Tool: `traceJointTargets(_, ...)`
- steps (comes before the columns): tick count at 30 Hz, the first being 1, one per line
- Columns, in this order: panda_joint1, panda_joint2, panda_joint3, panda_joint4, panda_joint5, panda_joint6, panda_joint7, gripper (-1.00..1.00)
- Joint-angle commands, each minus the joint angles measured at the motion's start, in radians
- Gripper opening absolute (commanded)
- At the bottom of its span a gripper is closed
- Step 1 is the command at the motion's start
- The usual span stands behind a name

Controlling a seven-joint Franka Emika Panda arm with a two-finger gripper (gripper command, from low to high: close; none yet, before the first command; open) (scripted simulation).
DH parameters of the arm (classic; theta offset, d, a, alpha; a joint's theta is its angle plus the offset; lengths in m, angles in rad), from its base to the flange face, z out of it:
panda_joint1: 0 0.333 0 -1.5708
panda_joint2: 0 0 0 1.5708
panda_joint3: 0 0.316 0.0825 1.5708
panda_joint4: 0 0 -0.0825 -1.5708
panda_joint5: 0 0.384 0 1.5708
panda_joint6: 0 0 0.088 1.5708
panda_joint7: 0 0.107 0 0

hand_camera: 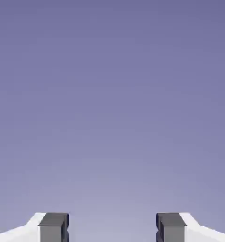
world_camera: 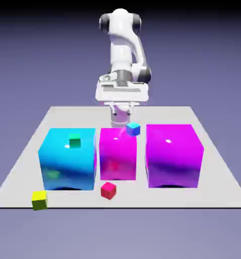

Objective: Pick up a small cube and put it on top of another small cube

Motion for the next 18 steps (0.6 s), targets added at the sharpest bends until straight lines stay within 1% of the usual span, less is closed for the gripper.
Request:
traceJointTargets(1,-0.011,0.036,-0.008,0.035,0.014,-0.031,0.013,0.00)
traceJointTargets(18,-0.199,0.652,-0.150,0.631,0.254,-0.555,0.237,0.00)
